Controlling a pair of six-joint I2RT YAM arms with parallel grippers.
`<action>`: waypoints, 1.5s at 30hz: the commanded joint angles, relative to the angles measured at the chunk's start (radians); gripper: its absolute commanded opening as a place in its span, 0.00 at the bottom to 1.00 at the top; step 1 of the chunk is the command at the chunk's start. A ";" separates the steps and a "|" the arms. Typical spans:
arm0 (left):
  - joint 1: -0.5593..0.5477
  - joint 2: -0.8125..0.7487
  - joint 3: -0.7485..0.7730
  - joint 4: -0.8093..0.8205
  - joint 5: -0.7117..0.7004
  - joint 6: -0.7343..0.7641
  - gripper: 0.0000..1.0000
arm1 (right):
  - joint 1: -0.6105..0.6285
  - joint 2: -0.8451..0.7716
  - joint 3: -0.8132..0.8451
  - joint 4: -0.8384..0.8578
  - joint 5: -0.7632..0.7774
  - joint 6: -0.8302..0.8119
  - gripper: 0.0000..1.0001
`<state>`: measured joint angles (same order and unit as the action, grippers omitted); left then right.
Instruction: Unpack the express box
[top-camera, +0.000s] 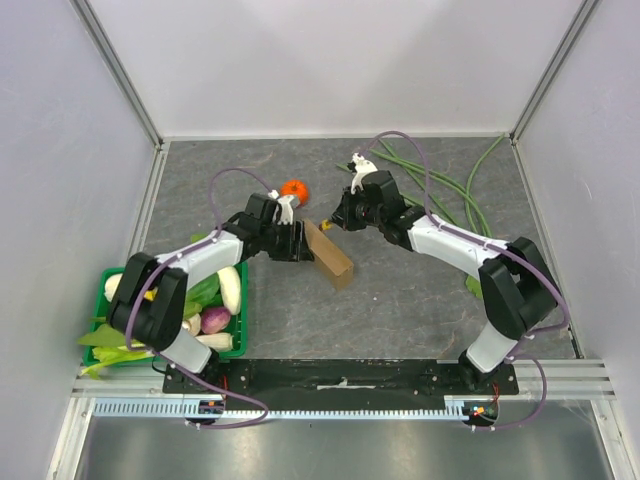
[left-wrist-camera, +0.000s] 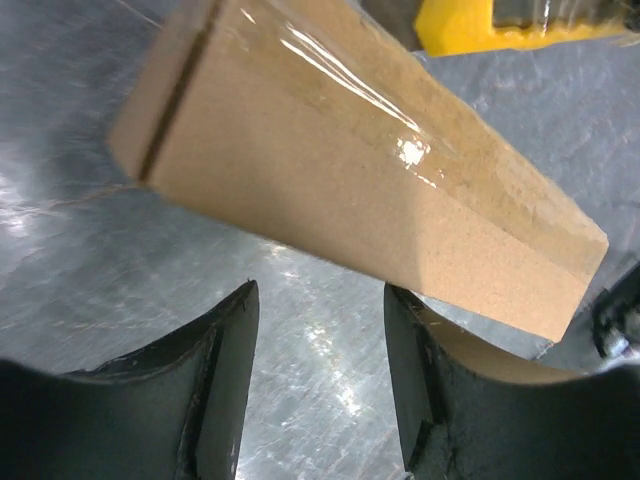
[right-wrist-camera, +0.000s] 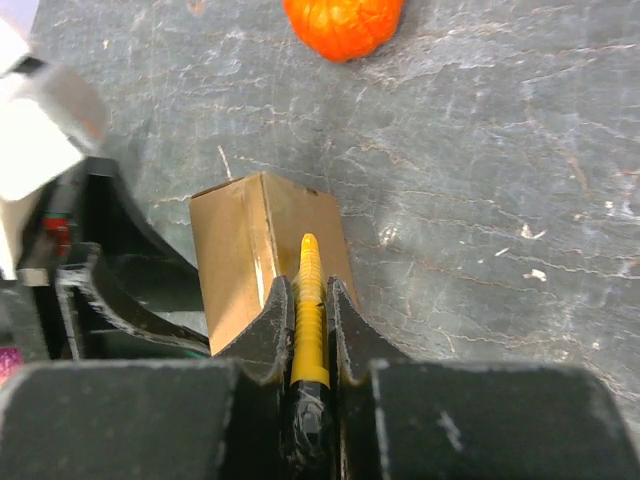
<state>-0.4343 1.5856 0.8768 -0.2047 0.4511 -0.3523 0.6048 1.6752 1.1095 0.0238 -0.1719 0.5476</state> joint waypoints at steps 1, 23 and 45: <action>-0.001 -0.148 -0.016 0.014 -0.263 -0.007 0.59 | 0.001 -0.095 0.075 -0.080 0.139 -0.035 0.00; 0.002 -0.061 0.300 0.106 -0.123 0.072 0.79 | 0.381 -0.463 -0.237 -0.187 0.324 -0.146 0.00; -0.167 0.099 0.284 0.027 -0.025 0.335 0.68 | 0.366 -0.470 -0.318 -0.295 0.746 0.089 0.00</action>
<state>-0.5980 1.6829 1.1782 -0.1867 0.3794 -0.0967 0.9928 1.2430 0.8043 -0.2653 0.4866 0.5789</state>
